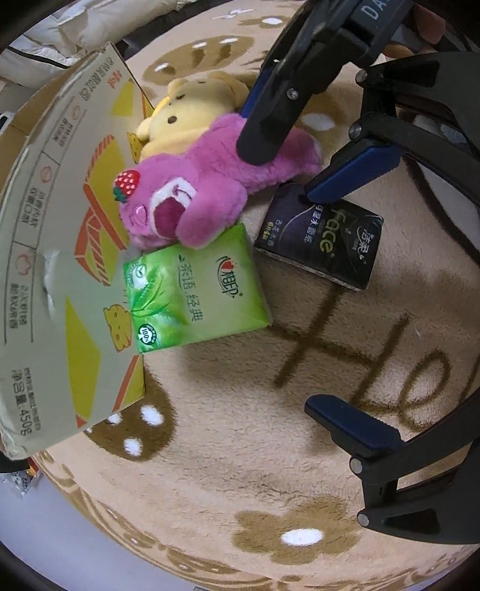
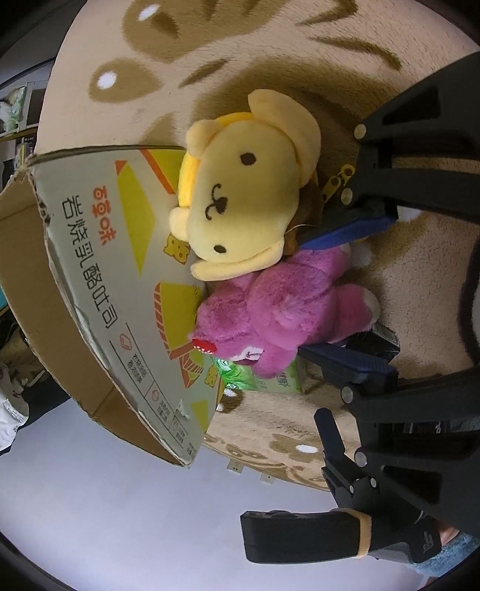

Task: Organize soft objects
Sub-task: 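Lower the left tool to the black tissue pack while the right tool approaches the pink bear, then close the left tool on the black tissue pack while the right tool grips the pink bear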

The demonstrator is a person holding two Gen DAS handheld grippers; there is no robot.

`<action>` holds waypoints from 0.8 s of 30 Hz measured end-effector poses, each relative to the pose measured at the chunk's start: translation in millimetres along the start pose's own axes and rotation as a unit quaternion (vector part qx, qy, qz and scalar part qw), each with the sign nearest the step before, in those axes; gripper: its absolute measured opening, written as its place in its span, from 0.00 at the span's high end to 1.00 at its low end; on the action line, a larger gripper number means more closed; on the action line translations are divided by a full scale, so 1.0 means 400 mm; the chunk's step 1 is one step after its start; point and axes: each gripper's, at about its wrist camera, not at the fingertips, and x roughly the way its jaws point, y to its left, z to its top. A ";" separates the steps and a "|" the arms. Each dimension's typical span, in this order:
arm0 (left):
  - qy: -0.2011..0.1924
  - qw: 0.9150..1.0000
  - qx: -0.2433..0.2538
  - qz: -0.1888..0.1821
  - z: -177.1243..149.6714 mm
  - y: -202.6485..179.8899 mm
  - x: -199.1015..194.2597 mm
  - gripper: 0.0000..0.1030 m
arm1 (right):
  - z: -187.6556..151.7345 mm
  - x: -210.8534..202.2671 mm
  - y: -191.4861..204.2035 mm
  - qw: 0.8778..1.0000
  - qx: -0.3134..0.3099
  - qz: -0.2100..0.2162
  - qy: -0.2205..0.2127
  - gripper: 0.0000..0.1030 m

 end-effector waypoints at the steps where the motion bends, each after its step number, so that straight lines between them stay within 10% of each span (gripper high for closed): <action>1: 0.000 1.000 0.002 0.002 0.000 0.000 0.001 0.01 | 0.000 0.001 -0.001 1.000 0.000 -0.001 0.002 0.46; 24: -0.009 1.000 0.020 -0.009 0.004 -0.013 -0.006 0.01 | 0.000 -0.006 -0.024 1.000 0.015 0.005 0.002 0.46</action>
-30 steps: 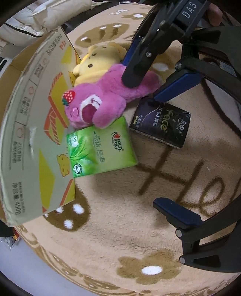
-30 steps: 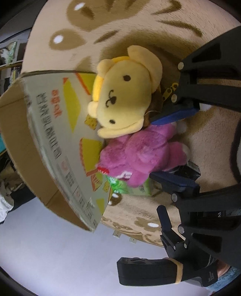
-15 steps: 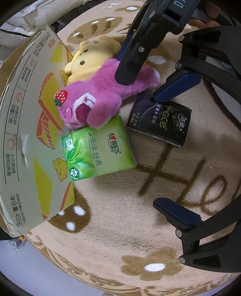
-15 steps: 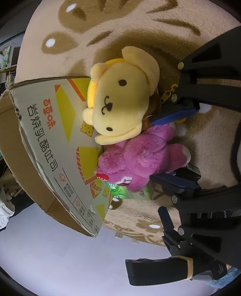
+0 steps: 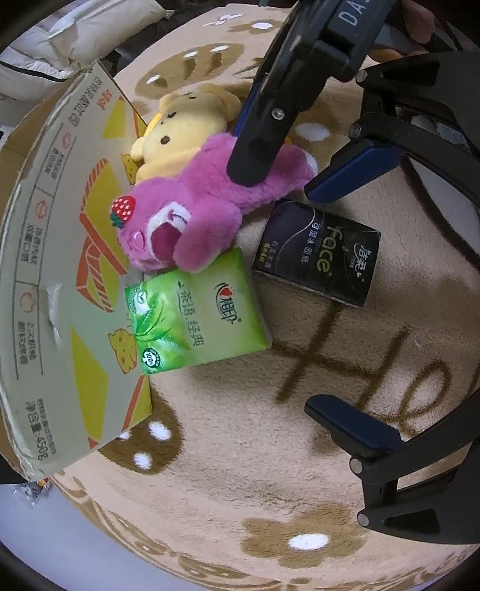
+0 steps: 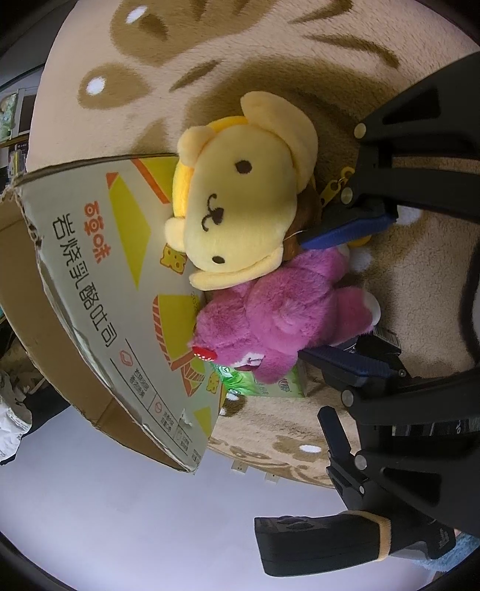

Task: Organize soft objects
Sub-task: 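Close the left tool on the black tissue pack while the right tool grips the pink bear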

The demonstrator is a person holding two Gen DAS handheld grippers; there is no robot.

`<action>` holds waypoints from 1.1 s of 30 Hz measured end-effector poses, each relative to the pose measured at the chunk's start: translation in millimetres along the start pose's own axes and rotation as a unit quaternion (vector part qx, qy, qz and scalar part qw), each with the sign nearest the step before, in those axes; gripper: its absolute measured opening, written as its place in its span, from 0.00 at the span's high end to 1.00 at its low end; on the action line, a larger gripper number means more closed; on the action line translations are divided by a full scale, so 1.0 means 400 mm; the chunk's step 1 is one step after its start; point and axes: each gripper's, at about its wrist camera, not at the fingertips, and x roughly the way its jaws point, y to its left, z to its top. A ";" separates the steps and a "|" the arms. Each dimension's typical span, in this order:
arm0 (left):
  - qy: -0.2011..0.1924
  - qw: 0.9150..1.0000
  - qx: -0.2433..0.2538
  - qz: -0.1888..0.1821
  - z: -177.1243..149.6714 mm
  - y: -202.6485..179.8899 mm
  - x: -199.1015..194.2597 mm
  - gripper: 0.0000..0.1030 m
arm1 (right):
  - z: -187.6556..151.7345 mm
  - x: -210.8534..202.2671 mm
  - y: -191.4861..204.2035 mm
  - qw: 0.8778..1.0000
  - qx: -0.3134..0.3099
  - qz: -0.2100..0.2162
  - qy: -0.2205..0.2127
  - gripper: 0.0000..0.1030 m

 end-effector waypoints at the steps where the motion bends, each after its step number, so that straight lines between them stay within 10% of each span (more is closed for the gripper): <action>1: 0.002 1.000 0.001 0.001 -0.001 -0.003 -0.001 0.01 | 0.001 -0.001 0.000 1.000 0.000 0.000 0.000 0.46; 11: -0.002 0.999 0.007 0.031 -0.005 -0.023 0.024 0.02 | 0.000 -0.004 0.013 1.000 -0.014 -0.003 -0.005 0.45; 33: -0.019 1.000 -0.006 0.005 -0.020 -0.004 0.010 0.82 | 0.026 0.071 0.054 0.998 -0.067 0.005 -0.007 0.46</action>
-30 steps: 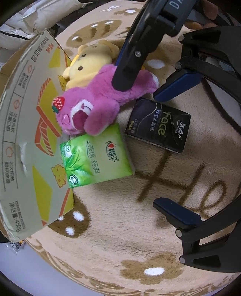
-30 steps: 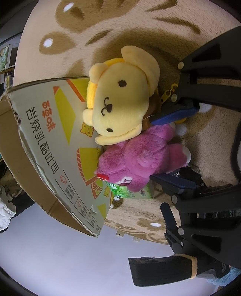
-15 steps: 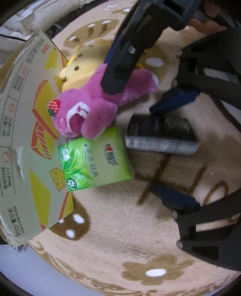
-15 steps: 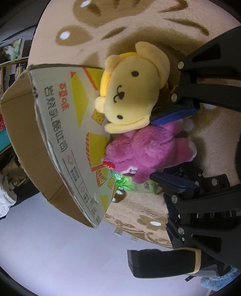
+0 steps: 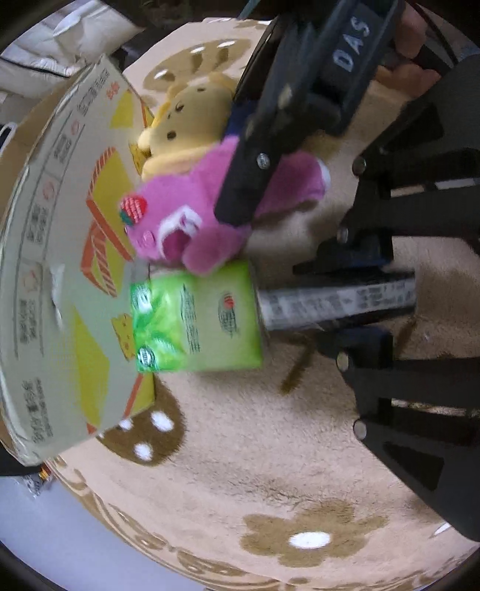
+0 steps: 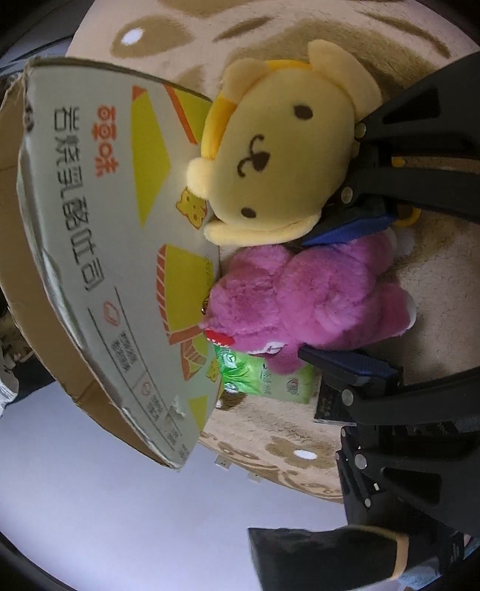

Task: Organize soft objects
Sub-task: 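Close the left tool on the black tissue pack while the right tool grips the pink bear, then carry both items over the box and release them inside with both tools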

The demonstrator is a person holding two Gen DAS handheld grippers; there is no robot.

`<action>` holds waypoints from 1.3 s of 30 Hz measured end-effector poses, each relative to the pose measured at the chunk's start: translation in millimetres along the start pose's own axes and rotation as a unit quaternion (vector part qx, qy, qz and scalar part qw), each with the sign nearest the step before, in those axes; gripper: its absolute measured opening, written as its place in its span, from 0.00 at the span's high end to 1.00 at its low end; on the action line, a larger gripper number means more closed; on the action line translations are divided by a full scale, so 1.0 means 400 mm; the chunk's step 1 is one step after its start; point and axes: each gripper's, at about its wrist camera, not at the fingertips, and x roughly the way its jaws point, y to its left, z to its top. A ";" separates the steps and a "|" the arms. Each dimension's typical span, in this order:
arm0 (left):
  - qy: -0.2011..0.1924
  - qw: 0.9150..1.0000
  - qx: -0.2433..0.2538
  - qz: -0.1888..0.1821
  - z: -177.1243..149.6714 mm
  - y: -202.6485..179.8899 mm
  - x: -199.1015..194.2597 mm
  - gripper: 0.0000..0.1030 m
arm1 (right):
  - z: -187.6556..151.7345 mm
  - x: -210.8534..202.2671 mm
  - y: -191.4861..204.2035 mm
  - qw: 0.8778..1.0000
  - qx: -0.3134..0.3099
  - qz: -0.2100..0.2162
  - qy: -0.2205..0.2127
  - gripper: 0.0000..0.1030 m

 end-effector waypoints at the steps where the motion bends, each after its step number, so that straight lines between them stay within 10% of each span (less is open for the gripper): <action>1: -0.003 1.000 0.006 -0.001 -0.002 -0.008 -0.003 0.82 | -0.001 0.000 0.002 1.000 -0.004 -0.002 0.001 0.49; 39: -0.179 0.983 -0.031 0.037 0.001 0.074 -0.284 0.82 | -0.032 -0.237 0.068 0.992 0.003 -0.013 -0.127 0.57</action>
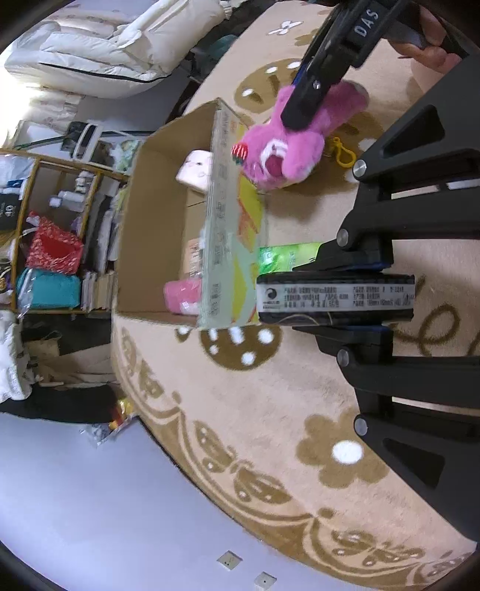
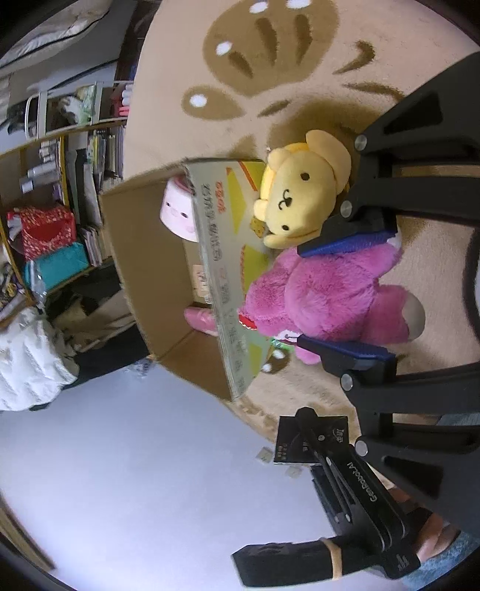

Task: Organize soft objects
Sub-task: 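Carry both items over the box and release them inside with both tools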

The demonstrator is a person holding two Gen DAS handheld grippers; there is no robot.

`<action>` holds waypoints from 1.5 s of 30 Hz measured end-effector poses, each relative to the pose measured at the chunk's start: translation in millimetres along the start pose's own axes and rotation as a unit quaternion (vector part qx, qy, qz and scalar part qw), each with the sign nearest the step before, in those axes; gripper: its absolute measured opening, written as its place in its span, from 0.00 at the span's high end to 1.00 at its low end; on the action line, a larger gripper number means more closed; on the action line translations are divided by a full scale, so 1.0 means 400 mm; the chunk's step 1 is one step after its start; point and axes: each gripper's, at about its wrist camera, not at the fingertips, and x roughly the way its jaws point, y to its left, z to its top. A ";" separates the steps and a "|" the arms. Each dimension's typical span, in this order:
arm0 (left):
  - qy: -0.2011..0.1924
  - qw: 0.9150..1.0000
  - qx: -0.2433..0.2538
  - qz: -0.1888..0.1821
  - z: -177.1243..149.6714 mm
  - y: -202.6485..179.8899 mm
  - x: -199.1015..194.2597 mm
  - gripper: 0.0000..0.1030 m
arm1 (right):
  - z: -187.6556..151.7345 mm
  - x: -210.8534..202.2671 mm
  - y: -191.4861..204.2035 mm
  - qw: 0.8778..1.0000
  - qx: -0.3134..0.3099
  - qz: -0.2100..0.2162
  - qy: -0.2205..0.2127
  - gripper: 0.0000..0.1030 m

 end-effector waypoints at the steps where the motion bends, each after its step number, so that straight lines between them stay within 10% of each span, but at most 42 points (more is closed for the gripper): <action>1: -0.007 1.000 -0.001 0.002 0.008 0.004 -0.013 0.82 | 0.005 -0.012 -0.001 1.000 0.003 0.005 -0.008 0.57; 28: -0.140 0.987 0.057 0.045 0.267 -0.023 -0.067 0.82 | 0.206 -0.116 0.042 0.991 0.003 0.023 -0.133 0.57; 45: -0.132 0.983 0.123 0.046 0.281 -0.115 0.053 0.81 | 0.258 0.026 -0.002 0.995 0.026 -0.003 -0.094 0.53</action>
